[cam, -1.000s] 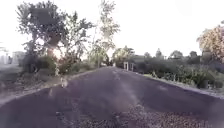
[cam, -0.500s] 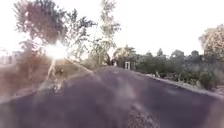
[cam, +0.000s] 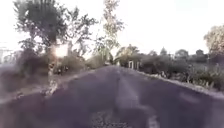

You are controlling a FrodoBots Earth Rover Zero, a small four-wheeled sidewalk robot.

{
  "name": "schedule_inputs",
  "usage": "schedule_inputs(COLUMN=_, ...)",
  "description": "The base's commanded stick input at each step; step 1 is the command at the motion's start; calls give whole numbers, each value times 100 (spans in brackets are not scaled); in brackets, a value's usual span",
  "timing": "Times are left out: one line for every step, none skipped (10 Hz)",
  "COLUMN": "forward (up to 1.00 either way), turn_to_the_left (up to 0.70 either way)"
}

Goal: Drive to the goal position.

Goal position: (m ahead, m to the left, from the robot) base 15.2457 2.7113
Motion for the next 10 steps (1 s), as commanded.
schedule_inputs(forward=100, turn_to_the_left=0)
schedule_inputs(forward=100, turn_to_the_left=0)
schedule_inputs(forward=100, turn_to_the_left=0)
schedule_inputs(forward=100, turn_to_the_left=0)
schedule_inputs(forward=100, turn_to_the_left=0)
schedule_inputs(forward=100, turn_to_the_left=0)
schedule_inputs(forward=100, turn_to_the_left=0)
schedule_inputs(forward=100, turn_to_the_left=0)
schedule_inputs(forward=100, turn_to_the_left=0)
schedule_inputs(forward=100, turn_to_the_left=0)
